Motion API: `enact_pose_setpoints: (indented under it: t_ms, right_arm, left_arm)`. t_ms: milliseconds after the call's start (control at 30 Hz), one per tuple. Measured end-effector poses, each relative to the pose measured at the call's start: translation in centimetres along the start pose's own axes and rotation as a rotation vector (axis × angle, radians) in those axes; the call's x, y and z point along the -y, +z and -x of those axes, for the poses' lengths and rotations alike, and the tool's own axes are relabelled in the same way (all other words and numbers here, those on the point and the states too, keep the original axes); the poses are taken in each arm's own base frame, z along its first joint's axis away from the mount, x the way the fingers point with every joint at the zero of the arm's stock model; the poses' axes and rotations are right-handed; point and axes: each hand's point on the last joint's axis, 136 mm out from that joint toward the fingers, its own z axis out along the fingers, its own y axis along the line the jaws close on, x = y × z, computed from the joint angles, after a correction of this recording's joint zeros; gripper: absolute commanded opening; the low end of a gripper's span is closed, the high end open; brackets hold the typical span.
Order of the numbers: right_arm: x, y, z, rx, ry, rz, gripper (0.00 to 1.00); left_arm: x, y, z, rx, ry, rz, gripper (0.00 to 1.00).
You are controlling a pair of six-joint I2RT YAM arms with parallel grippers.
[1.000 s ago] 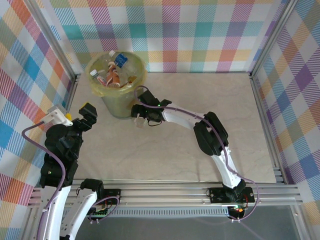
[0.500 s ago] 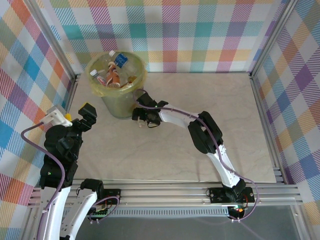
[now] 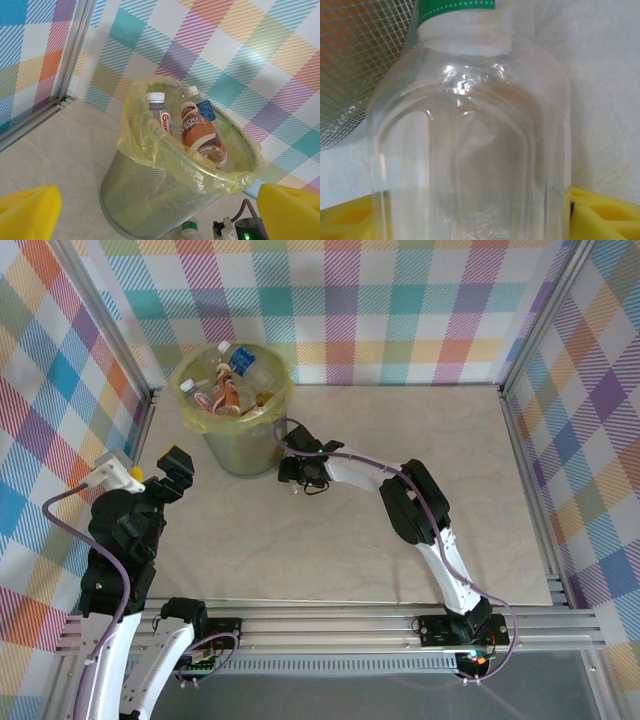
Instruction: Put the plastic bottles in the bin
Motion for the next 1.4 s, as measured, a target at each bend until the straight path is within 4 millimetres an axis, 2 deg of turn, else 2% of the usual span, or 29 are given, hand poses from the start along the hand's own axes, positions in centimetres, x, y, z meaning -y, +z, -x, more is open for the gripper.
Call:
enact_pose_setpoints:
  t_ms: [167, 367, 467, 667, 867, 1067, 1300, 1400]
  right_arm:
    - [1.2, -1.0, -0.3, 0.004, -0.06, -0.032, 0.57]
    - [3.4, -3.4, -1.6, -0.005, -0.124, -0.08, 0.5]
    - [3.6, -5.8, -1.5, 0.021, -0.148, -0.072, 0.49]
    - [3.1, -13.0, -0.6, 0.133, -0.168, 0.007, 0.49]
    - [3.5, -18.0, -1.0, 0.217, -0.172, 0.073, 0.49]
    - [4.6, -21.3, -2.2, 0.269, -0.172, 0.117, 0.49]
    - [4.7, -25.3, -2.8, 0.359, -0.193, 0.211, 0.48]
    - [4.4, -26.5, -3.2, 0.389, -0.218, 0.263, 0.49]
  left_arm:
    - [0.6, 1.2, -0.7, -0.056, 0.0, -0.006, 1.0]
    - [2.2, 2.1, -1.4, -0.118, -0.009, -0.061, 1.0]
    - [2.9, 2.2, -1.9, -0.153, -0.023, -0.102, 1.0]
    - [4.8, 2.7, -3.2, -0.232, -0.06, -0.186, 1.0]
    - [6.9, 3.0, -4.6, -0.299, -0.084, -0.269, 1.0]
    - [10.5, 3.5, -7.3, -0.386, -0.061, -0.372, 1.0]
    - [16.3, 3.7, -12.1, -0.522, -0.02, -0.514, 1.0]
    - [19.7, 3.5, -13.4, -0.574, -0.027, -0.604, 1.0]
